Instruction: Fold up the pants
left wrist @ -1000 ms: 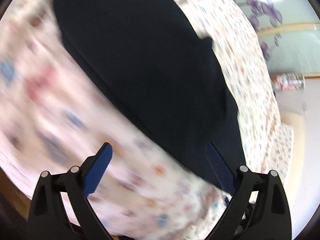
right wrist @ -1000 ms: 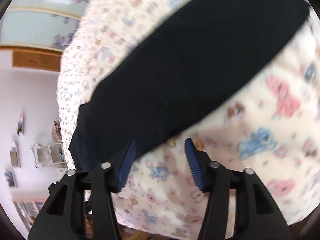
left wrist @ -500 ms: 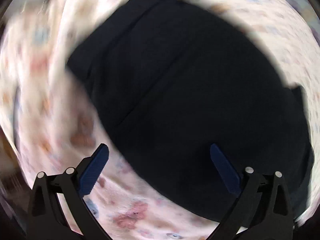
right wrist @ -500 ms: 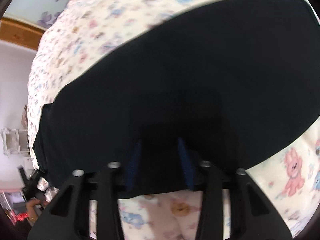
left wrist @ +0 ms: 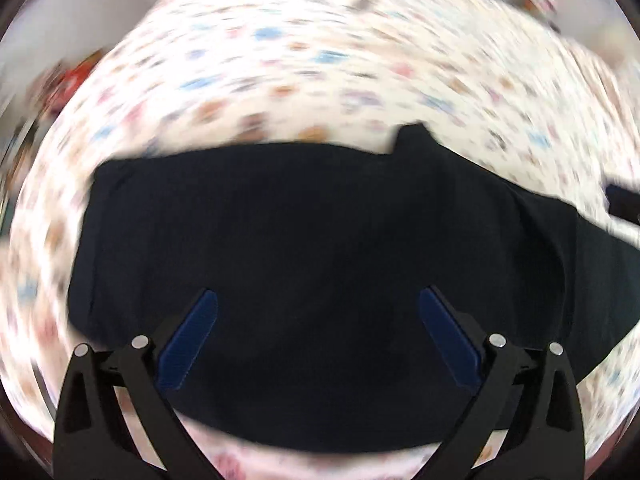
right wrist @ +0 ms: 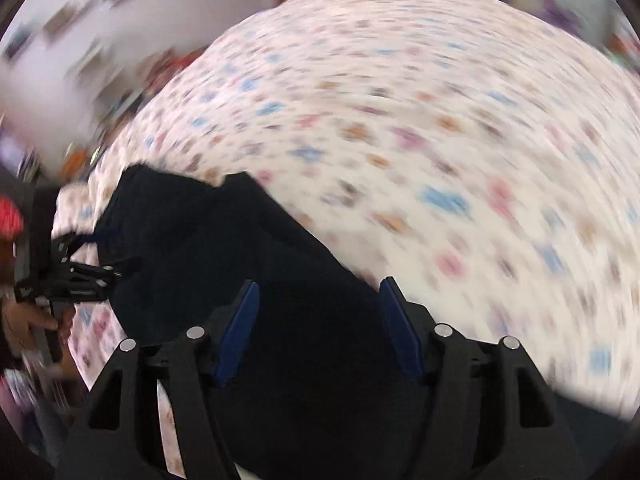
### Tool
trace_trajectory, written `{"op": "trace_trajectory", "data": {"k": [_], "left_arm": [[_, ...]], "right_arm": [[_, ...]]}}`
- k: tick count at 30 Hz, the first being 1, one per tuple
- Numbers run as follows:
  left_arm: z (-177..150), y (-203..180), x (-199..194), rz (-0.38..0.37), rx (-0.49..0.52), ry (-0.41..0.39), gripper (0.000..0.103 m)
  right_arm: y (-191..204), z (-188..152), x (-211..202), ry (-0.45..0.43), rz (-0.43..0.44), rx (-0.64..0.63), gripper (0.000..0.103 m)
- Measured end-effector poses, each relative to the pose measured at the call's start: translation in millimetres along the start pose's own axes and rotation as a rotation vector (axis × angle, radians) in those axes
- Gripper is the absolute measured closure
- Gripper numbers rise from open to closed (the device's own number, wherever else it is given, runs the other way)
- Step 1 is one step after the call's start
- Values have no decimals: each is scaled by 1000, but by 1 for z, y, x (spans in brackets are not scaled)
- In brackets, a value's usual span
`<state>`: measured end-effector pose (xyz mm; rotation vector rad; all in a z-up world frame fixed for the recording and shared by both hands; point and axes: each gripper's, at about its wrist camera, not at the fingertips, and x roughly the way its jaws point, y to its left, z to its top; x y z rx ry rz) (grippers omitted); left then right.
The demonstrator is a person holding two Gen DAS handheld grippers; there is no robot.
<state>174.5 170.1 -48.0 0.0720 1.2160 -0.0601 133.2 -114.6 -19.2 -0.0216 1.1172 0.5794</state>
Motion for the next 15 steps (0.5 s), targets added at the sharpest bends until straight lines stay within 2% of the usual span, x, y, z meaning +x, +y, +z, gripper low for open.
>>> {"op": "trace_trajectory", "data": {"k": [1,3,9,11,13,15], "left_arm": [[8,-4,5,0,16,9,2],[19,-8,14,-5,19,29,2],[19,14,41,11,-27,116,2],[9,29,46,-41,-93,126,2],[4,38,48,-65,-136,126,2],[1,40,49,-62,-132,124,2]], "right_arm": [[3,11,12,17,13,-26,41],[16,25,31,56,25,-106,51],[30,35,82,236,79,-253,51],[29,36,94,280,95,-269,54],[29,33,110,354,83,-297,62],[25,32,118,387,88,-289,79]]}}
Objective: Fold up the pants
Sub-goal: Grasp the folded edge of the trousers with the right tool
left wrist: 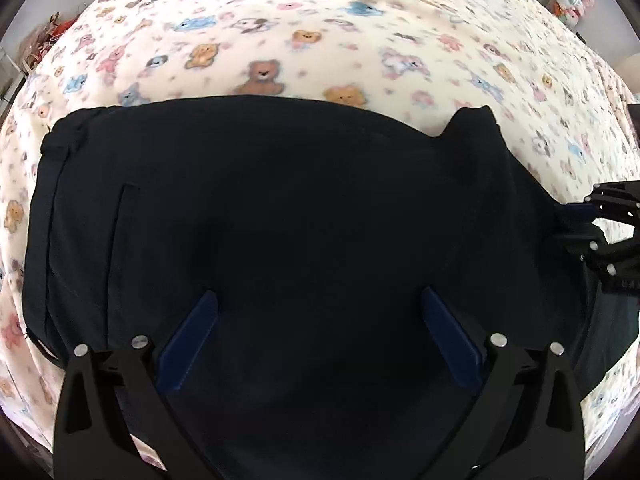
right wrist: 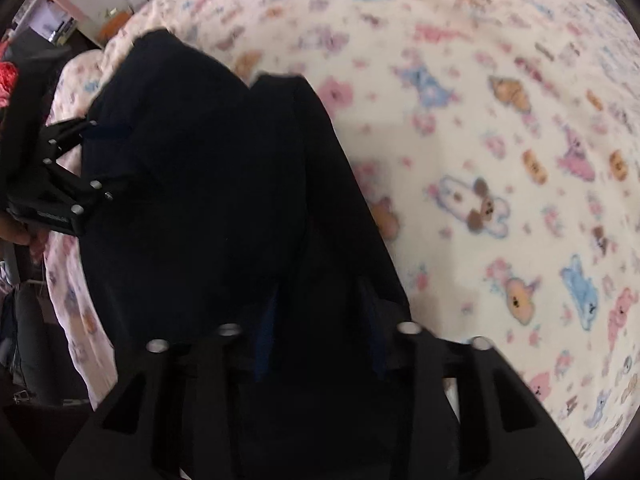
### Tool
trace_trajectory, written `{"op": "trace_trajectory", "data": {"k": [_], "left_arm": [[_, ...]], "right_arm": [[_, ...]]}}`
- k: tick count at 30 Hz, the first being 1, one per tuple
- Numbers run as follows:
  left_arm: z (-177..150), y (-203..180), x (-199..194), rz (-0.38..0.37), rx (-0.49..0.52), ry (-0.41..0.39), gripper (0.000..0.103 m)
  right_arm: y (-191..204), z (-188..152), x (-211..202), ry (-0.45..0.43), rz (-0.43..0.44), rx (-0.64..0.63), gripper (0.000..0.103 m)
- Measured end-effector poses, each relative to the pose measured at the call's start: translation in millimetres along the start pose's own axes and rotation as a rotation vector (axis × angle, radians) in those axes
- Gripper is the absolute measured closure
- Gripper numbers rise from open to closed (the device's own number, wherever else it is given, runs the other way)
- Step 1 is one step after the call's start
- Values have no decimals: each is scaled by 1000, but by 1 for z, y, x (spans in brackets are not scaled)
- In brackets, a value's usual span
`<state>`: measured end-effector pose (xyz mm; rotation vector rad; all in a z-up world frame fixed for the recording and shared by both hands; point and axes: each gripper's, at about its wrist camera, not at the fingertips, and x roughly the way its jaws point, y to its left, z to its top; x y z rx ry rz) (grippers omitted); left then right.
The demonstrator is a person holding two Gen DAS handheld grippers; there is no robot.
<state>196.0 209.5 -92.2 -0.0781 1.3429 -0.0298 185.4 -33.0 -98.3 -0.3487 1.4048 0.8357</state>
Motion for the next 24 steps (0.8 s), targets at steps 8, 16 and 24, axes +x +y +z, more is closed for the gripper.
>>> {"op": "trace_trajectory", "data": {"k": [8,16,24], "left_arm": [[-6,-2,6,-14,-28,-1,2],[-12,-15,-1,-11,-10,-13,2],[-14,-46,-38,10,133,-185,2]], "right_arm": [[-26,-12,-28,-119,61,160,91],[-46,-38,-35,-206,136,324,90],[-48,-88,-90,-370,96,353,84]]}}
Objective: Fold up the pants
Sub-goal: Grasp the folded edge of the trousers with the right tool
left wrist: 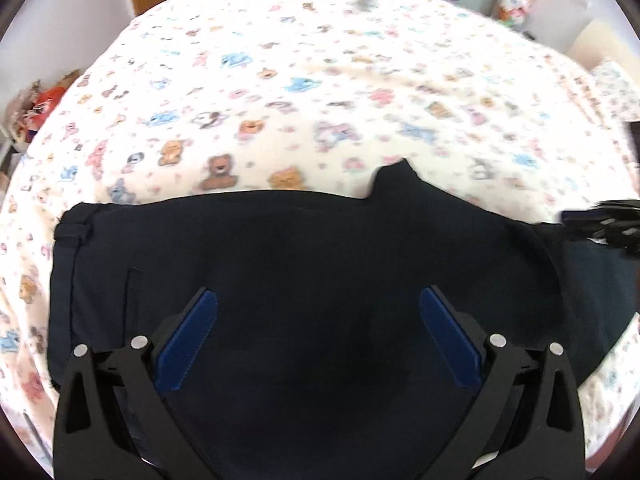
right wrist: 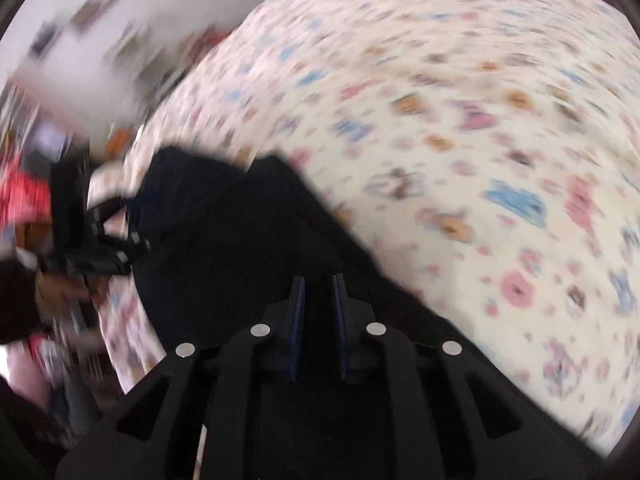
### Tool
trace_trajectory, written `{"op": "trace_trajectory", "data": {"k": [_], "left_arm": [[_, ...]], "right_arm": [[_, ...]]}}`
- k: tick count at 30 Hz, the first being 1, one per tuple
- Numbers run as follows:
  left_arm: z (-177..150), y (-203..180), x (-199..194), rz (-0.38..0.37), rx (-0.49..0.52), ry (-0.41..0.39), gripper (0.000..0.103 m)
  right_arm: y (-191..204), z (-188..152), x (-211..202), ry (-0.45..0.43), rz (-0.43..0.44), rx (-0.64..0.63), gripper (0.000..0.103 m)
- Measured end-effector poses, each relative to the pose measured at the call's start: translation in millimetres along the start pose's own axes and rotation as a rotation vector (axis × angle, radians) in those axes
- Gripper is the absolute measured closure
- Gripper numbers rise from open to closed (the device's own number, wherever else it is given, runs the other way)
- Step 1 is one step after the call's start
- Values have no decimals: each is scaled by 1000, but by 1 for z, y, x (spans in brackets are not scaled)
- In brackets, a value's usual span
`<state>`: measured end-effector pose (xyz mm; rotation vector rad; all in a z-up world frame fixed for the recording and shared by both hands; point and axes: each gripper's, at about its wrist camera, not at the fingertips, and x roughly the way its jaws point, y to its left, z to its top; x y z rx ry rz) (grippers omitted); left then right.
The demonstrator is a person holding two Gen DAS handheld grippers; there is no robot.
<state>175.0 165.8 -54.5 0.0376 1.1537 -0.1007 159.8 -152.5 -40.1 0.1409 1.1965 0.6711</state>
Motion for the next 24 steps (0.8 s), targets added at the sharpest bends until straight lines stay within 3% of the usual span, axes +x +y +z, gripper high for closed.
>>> {"op": "trace_trajectory", "data": {"k": [3,4,8,11,12,14,19,22,24], "left_arm": [[-6,15,27,78,-60,113,2],[-10,23,32,55,-105,136,2],[-19,34,32,45,-142,126,2],[-20,53,38,37,-174,124,2],[-23,55,38,29,-191,121,2],[-26,57,29,20,-218,110,2],[-22,83,-13,16,-287,-33,2],[-30,121,-14,59,-383,11,2],[-36,140,-1,133,-387,93,2]], "right_arm": [[-11,1,8,5,-51,109,84],[-11,1,5,2,-39,97,84],[1,-10,10,79,9,4,84],[-21,-18,37,190,-187,22,88],[-37,-21,40,196,-161,96,90],[-51,-23,32,159,-105,215,90],[-28,-34,-6,59,-47,147,88],[-37,-49,-11,79,-59,196,87],[-53,-65,2,142,-161,243,79]]}}
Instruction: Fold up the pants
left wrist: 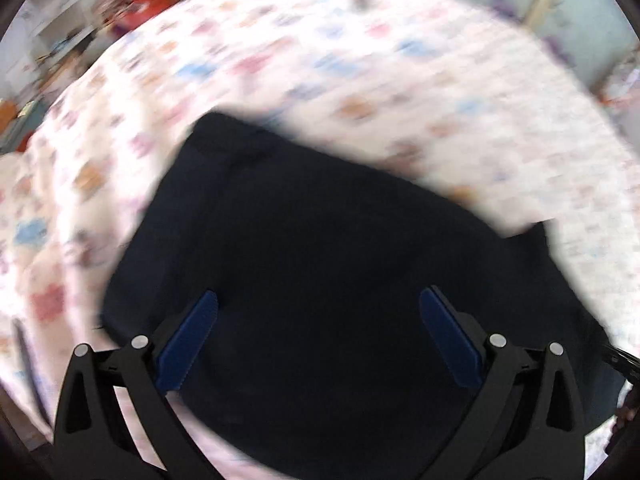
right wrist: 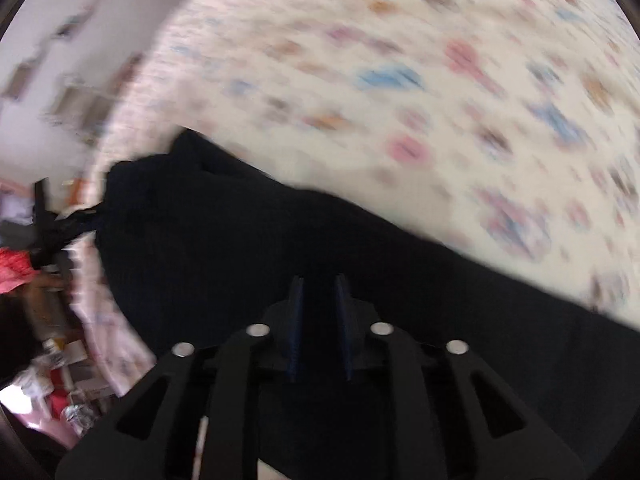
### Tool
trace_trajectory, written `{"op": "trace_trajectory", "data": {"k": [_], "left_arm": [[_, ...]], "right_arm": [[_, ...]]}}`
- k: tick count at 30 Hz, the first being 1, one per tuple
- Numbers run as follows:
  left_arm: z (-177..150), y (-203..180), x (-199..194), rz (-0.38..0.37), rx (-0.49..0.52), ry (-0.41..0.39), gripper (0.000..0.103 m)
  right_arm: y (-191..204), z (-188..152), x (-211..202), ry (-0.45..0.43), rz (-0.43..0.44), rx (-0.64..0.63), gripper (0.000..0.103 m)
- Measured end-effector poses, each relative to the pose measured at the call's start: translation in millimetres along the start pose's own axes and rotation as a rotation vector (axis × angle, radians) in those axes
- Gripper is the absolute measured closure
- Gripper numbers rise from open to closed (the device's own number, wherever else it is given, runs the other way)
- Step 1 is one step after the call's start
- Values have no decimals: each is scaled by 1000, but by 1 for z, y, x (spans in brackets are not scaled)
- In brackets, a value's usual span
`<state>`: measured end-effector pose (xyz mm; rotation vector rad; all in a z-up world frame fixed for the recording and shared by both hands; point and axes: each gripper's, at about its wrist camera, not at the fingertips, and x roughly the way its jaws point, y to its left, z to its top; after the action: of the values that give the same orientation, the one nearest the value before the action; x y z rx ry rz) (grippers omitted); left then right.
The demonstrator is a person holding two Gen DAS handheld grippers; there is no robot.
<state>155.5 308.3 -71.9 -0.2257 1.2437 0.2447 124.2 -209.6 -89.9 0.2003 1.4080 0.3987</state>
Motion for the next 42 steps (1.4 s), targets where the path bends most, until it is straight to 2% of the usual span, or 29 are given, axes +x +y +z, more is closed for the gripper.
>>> {"op": "trace_trajectory", "data": {"k": [1,3,4,6,8,10,11,12,13,15,17,19,20,21,25,27,28,30,31,33,35,37,41,42], "left_arm": [[-4,8,12,52,23,53,2],[-8,3,18,54,86,70,2],[-12,-1,12,44,112,53,2],[-18,-6,-4,-53,100,3,2],[-28,-16,-15,-83,117,-29,2],[-41,-25,-10,-53,146,8,2],[-49,-29,-3,-46,147,50,2],[-55,-33,-2,-33,148,59,2],[-59,-38,-5,-32,148,54,2],[-69,-53,-17,-94,136,50,2],[-82,-76,-34,-140,161,46,2],[-97,-100,-50,-197,190,42,2],[-105,-98,-61,-219,197,44,2],[-114,-108,-67,-243,202,50,2],[-152,-161,-82,-357,182,113,2],[-166,-183,-82,-388,176,150,2],[-176,-197,-84,-408,176,173,2],[-205,-214,-91,-430,183,208,2],[-216,-225,-94,-440,190,230,2],[-233,-238,-101,-456,202,263,2],[-247,-259,-100,-470,226,300,2],[-256,-270,-85,-481,246,320,2],[-276,-288,-87,-478,285,354,2],[-280,-290,-89,-475,287,356,2]], "right_arm": [[-3,-6,11,31,2,32,79],[-7,-8,11,10,33,88,79],[-5,-9,4,-11,35,102,79],[-2,-19,-13,-77,108,122,78],[2,-31,-21,-108,161,144,78],[1,-49,-15,-83,104,157,73],[-5,-58,-3,-19,23,165,72],[-11,-64,3,16,13,178,73],[-15,-68,2,-4,36,206,73],[-21,-69,-18,-85,71,274,72],[-35,-78,-48,-237,125,365,72],[-67,-102,-81,-357,118,502,72],[-85,-116,-95,-404,111,586,72],[-114,-139,-113,-466,86,709,72],[-193,-211,-153,-577,5,1028,71],[-223,-242,-165,-625,1,1135,68],[-232,-251,-168,-639,9,1167,65],[-246,-266,-168,-660,32,1231,46],[-258,-276,-168,-668,54,1275,45],[-282,-293,-172,-688,108,1311,46],[-290,-292,-167,-685,125,1299,46],[-293,-287,-157,-656,133,1266,46],[-306,-288,-151,-603,173,1230,47],[-306,-288,-150,-598,175,1227,50]]}}
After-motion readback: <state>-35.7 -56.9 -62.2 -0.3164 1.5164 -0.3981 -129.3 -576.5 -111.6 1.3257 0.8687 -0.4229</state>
